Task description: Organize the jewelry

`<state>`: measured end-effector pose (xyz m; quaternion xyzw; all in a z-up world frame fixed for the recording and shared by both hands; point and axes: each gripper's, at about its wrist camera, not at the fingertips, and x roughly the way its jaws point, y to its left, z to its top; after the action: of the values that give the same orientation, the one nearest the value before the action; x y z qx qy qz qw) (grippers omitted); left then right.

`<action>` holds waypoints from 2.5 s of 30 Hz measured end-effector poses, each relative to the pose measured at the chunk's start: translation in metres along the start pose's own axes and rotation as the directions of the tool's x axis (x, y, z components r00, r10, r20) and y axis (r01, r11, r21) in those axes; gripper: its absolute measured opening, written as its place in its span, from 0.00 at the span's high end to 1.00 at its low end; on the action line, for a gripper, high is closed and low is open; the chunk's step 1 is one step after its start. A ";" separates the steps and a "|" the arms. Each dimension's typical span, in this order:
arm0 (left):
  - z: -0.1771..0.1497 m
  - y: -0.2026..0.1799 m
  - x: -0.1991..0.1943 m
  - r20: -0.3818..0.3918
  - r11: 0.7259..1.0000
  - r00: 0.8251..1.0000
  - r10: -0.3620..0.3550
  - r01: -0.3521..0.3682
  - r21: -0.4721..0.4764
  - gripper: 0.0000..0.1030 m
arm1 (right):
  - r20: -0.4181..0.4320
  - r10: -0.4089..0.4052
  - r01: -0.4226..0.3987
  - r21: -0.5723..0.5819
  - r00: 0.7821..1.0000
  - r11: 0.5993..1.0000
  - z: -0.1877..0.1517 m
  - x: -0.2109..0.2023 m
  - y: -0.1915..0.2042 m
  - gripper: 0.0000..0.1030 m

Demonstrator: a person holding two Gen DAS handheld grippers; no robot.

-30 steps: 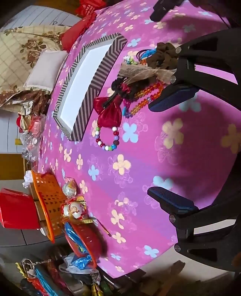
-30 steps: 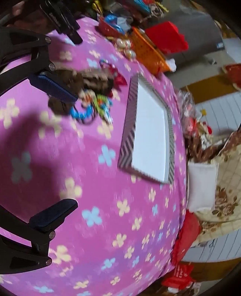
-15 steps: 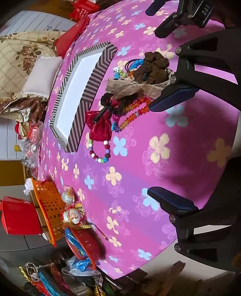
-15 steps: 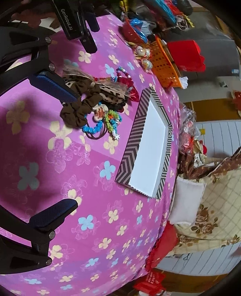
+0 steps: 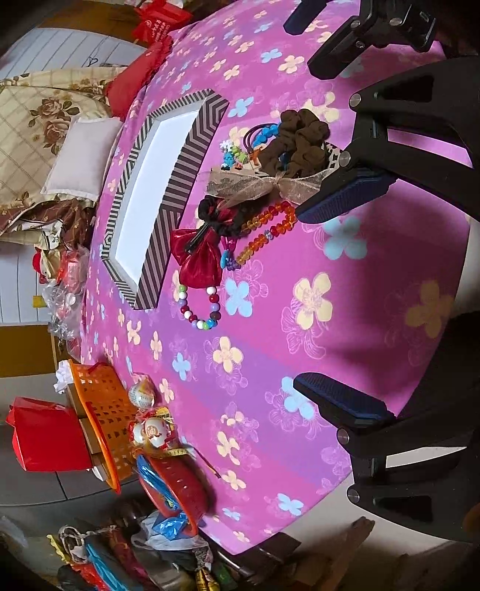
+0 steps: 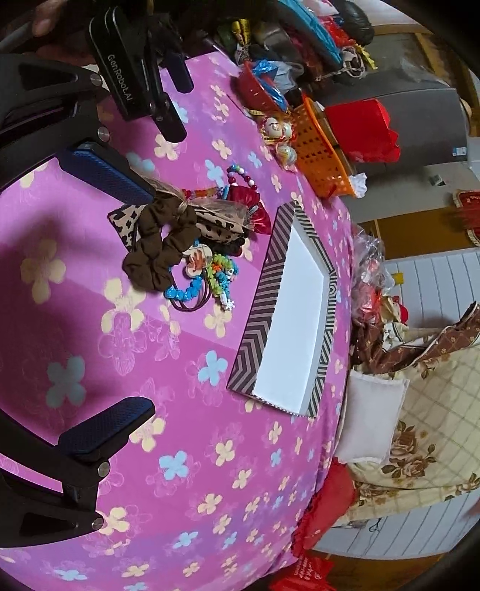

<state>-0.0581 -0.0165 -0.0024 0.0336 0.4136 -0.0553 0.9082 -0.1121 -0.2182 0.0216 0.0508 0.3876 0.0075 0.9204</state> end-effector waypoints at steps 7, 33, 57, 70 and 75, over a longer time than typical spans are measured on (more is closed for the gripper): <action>0.001 0.001 0.000 -0.008 1.000 1.000 -0.001 0.001 -0.002 0.19 | -0.012 -0.008 0.008 -0.002 1.000 1.000 -0.001 0.002 -0.002 0.00; 0.000 0.000 0.005 -0.022 1.000 1.000 -0.003 0.003 -0.006 0.19 | -0.028 -0.022 0.021 -0.033 0.999 0.999 -0.004 0.008 0.002 0.00; -0.003 0.000 0.009 -0.034 1.000 0.999 -0.005 0.005 -0.011 0.19 | -0.047 -0.039 0.038 -0.034 0.998 0.999 -0.009 0.013 0.002 0.00; -0.006 -0.003 0.010 -0.035 1.000 0.999 -0.004 0.003 -0.014 0.19 | -0.057 -0.038 0.036 -0.041 0.998 0.999 -0.009 0.016 0.006 0.00; -0.004 0.000 0.012 -0.042 1.000 0.999 -0.006 0.005 -0.021 0.19 | -0.064 -0.042 0.039 -0.045 0.997 0.998 -0.010 0.018 0.008 0.00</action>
<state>-0.0533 -0.0169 -0.0143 0.0243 0.4332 -0.0528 0.8994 -0.1060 -0.2080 0.0028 0.0223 0.4179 -0.0009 0.9082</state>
